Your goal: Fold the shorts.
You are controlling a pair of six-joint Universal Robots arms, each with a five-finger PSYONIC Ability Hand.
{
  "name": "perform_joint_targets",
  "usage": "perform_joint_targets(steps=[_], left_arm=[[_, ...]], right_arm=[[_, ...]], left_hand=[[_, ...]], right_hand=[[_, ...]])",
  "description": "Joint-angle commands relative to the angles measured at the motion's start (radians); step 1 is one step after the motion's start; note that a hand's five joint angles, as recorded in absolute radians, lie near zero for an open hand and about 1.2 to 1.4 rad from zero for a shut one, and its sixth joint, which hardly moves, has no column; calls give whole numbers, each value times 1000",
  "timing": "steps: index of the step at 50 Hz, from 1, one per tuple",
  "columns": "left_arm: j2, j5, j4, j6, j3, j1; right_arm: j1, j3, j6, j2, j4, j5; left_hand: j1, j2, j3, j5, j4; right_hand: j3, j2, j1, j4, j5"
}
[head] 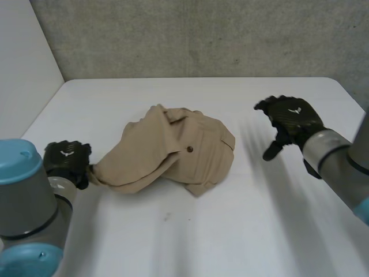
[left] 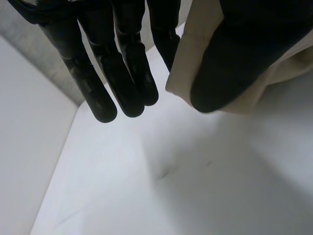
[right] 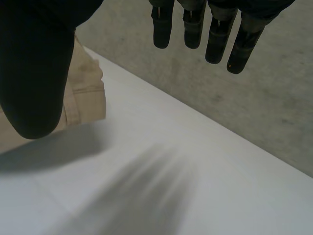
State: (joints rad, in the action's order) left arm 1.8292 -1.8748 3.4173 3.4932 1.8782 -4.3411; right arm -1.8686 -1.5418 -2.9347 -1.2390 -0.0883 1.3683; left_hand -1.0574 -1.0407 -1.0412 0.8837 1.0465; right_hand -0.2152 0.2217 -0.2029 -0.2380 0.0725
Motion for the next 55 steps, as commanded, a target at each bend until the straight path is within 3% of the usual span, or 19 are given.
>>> perform_joint_targets(steps=[1,4,9,13,18,21,22,24,28,37,47,55], left_arm=[[16,19,-3,1,12,-64],[2,20,-7,3,27,-68],[-59,19,-7,3,41,-71],[-122,19,-10,1,27,-81],[-218,16,-9,0,-13,-80],[-249,16,-15,-29,-46,-37],[-252,14,-19,-42,-54,-22],[-252,14,-38,-86,-89,50],[-238,13,-82,-137,-149,155],[-111,3,-95,-149,-276,273],[67,-13,-99,-200,-404,356],[211,-162,-110,-260,-511,359]], right_arm=[[-115,319,-52,208,177,-2],[-141,471,-124,309,286,-6],[-155,643,-257,426,400,-66],[-167,750,-325,499,426,-115],[-170,865,-356,595,429,-91],[-170,887,-350,616,429,-71],[-173,887,-345,618,429,-61],[-176,884,-337,616,426,-63],[-195,876,-296,602,430,-72],[-196,671,-224,458,397,-87],[-201,320,-112,210,207,-86],[-205,126,-49,108,113,-84]], left_hand=[[259,242,243,-260,-248],[514,497,498,-515,-503],[741,724,725,-742,-730],[785,768,769,-786,-774],[826,810,810,-827,-815],[841,824,825,-842,-830],[841,824,825,-842,-830],[847,830,831,-848,-836],[859,842,842,-859,-848],[856,839,839,-856,-845],[826,810,810,-827,-815],[806,789,790,-807,-795]], right_hand=[[41,-47,28,63,-73],[41,-47,28,63,-73],[41,-47,28,63,-73],[41,-47,28,63,-73],[34,-41,22,57,-66],[-341,334,-353,-318,309],[-755,749,-767,-732,723],[-1130,1124,-1143,-1108,1099],[-1181,1175,-1193,-1158,1149],[-1181,1175,-1193,-1158,1149],[-1181,1175,-1193,-1158,1149],[-1181,1175,-1193,-1158,1149]])
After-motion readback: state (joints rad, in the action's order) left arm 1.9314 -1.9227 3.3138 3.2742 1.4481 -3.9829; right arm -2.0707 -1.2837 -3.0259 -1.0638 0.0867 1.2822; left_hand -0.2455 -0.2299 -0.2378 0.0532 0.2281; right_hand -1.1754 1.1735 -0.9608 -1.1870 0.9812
